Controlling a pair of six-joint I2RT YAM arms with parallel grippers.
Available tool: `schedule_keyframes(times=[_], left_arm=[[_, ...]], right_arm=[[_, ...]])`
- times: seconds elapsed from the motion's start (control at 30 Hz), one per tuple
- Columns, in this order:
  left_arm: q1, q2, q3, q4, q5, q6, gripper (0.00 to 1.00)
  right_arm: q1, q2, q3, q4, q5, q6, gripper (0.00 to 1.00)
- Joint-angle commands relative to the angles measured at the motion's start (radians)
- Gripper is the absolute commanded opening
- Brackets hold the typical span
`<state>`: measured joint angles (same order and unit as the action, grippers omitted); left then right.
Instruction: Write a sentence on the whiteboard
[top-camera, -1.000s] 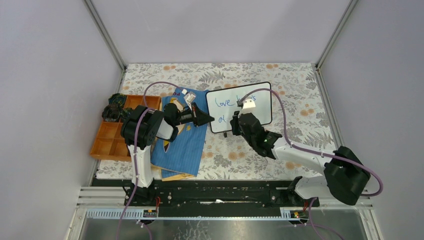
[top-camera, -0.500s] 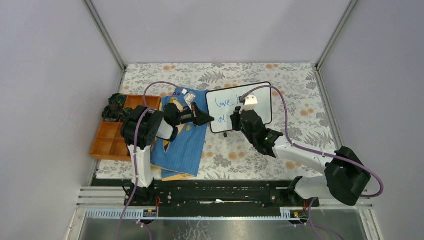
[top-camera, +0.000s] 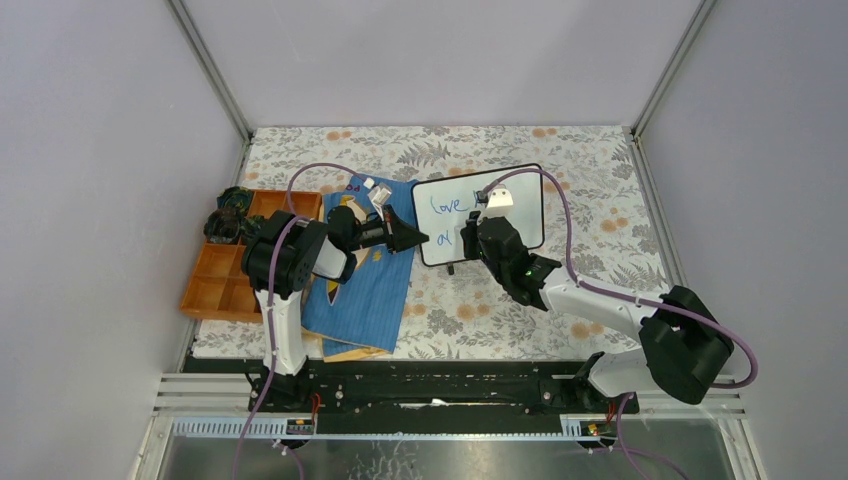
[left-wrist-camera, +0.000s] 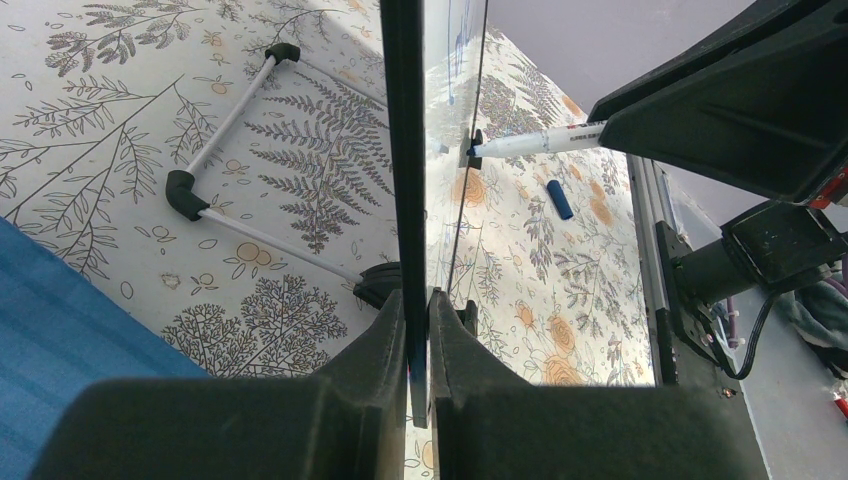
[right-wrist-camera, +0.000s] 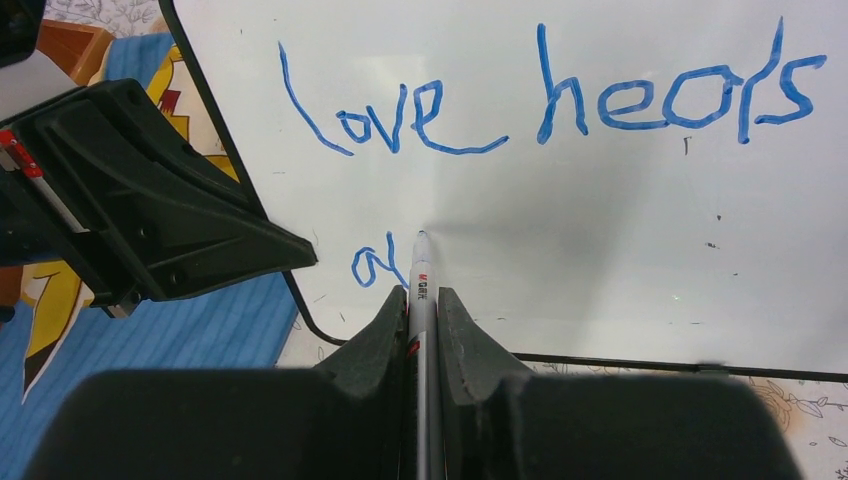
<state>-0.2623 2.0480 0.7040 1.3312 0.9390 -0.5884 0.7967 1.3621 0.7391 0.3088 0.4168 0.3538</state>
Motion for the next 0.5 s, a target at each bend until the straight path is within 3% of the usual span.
schedule_keyframes(times=[0.0, 0.47], left_arm=[[-0.004, 0.038, -0.013, -0.176, -0.069, 0.102, 0.00], [-0.005, 0.038, -0.013, -0.176, -0.070, 0.102, 0.00]], right_arm=[[-0.008, 0.003, 0.046, 0.055, 0.007, -0.003, 0.00], [-0.010, 0.018, 0.048, 0.062, 0.007, 0.002, 0.00]])
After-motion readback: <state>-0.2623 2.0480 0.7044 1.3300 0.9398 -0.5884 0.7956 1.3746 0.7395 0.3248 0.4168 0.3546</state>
